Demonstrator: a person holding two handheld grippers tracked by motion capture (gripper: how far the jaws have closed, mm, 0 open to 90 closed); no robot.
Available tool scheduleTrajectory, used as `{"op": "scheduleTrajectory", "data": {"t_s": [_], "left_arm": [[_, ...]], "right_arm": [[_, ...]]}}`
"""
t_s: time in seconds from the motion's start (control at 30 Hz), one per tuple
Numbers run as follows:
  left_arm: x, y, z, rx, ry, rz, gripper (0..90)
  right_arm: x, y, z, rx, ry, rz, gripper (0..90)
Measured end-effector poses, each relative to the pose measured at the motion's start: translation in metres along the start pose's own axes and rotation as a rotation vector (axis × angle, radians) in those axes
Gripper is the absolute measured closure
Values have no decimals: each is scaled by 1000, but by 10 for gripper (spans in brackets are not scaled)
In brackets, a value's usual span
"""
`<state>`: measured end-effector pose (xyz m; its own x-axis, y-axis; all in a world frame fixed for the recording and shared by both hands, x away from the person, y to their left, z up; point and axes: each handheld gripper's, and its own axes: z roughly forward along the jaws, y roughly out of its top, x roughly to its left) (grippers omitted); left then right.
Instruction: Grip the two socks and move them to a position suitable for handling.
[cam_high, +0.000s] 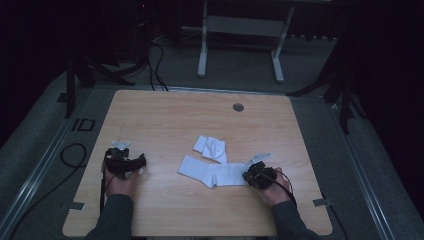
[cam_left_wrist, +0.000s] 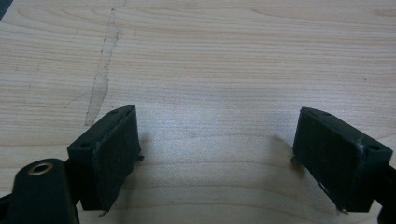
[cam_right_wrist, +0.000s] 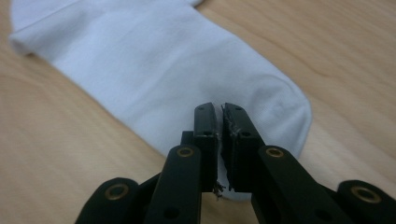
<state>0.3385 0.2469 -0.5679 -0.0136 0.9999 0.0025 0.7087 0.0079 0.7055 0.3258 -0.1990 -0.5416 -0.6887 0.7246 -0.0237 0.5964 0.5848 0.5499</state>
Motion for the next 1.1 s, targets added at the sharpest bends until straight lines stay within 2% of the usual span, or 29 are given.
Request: {"op": "scheduleTrajectory", "data": {"t_s": [0.33,0.5,0.7,0.77,0.9,1.1], "left_arm": [[0,0,0,0,0,-1,146],[0,0,0,0,0,0,146],[0,0,0,0,1,-1,146],[0,0,0,0,0,0,146],[0,0,0,0,0,0,145],[0,0,0,-1,-1,1,145]], "right_arm": [[27,-2,0,-21,86,-38,814],[37,-5,-1,-28,127,-51,808],[43,-3,-3,2,165,-97,797],[43,-1,-3,11,162,-108,797],[41,9,-6,-34,132,-108,869],[35,41,7,-72,72,-95,887]]}}
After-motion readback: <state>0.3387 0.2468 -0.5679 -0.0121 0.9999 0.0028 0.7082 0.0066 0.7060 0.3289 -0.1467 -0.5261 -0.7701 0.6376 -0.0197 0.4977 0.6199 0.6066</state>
